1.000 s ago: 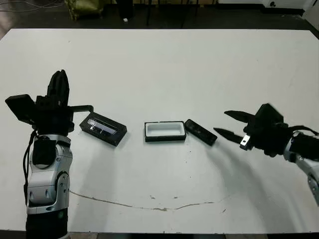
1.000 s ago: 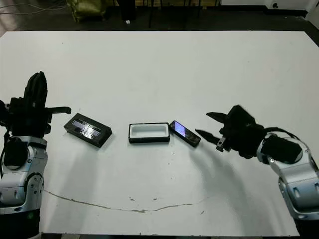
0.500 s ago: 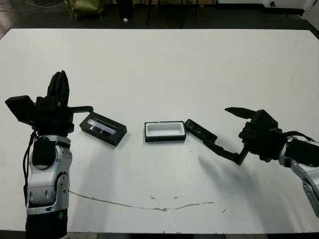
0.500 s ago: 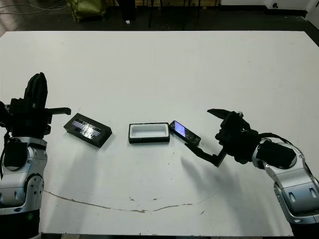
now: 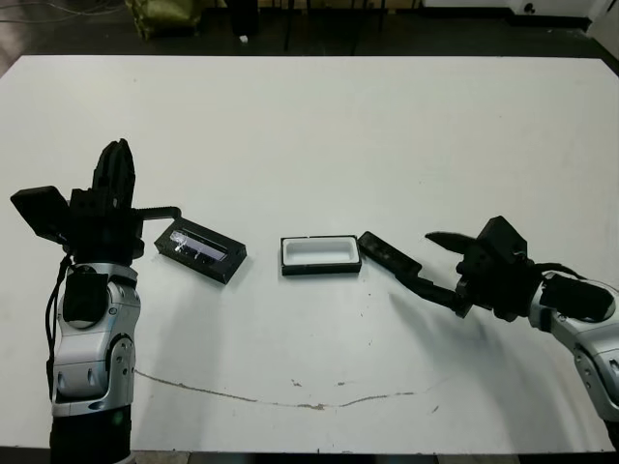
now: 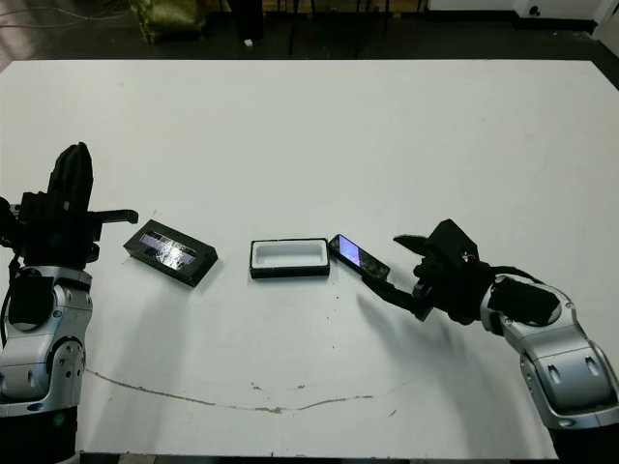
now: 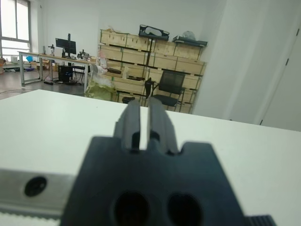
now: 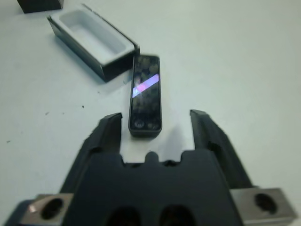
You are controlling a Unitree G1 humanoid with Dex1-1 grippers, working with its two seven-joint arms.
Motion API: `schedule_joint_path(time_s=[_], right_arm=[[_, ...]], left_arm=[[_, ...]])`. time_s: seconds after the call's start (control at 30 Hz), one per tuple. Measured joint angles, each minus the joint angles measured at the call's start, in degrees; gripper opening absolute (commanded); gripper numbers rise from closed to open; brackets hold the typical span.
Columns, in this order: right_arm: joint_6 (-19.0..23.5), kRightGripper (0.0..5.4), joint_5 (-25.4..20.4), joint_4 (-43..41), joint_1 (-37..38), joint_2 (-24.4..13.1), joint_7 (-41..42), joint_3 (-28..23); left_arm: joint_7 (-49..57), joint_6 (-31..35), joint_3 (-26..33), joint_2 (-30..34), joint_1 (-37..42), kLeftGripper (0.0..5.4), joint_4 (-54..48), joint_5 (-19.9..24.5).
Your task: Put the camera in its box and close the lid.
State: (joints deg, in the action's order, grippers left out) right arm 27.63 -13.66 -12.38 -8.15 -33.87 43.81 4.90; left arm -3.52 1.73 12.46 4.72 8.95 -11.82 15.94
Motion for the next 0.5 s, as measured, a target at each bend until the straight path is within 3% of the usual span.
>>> schedule_joint_path(time_s=[0.1, 0.23, 0.4, 0.5], right_arm=[[-1.2, 1.86, 0.1, 1.3, -0.1, 0.1, 0.1, 0.8], [-2.5, 2.17, 0.2, 2.5, -0.1, 0.7, 0.3, 1.3], [-4.3, 2.11, 0.2, 4.6, -0.6, 1.2, 1.0, 1.8], [-3.0, 2.3, 0.9, 2.6, -0.6, 1.0, 0.9, 2.5]], left_arm=[[0.0, 0.0, 0.0, 0.0, 0.0, 0.0, 0.0, -0.1], [0.0, 0.0, 0.0, 0.0, 0.0, 0.0, 0.0, -0.7], [0.0, -0.1, 0.0, 0.0, 0.0, 0.0, 0.0, -0.7], [0.0, -0.1, 0.0, 0.0, 0.0, 0.0, 0.0, -0.7]])
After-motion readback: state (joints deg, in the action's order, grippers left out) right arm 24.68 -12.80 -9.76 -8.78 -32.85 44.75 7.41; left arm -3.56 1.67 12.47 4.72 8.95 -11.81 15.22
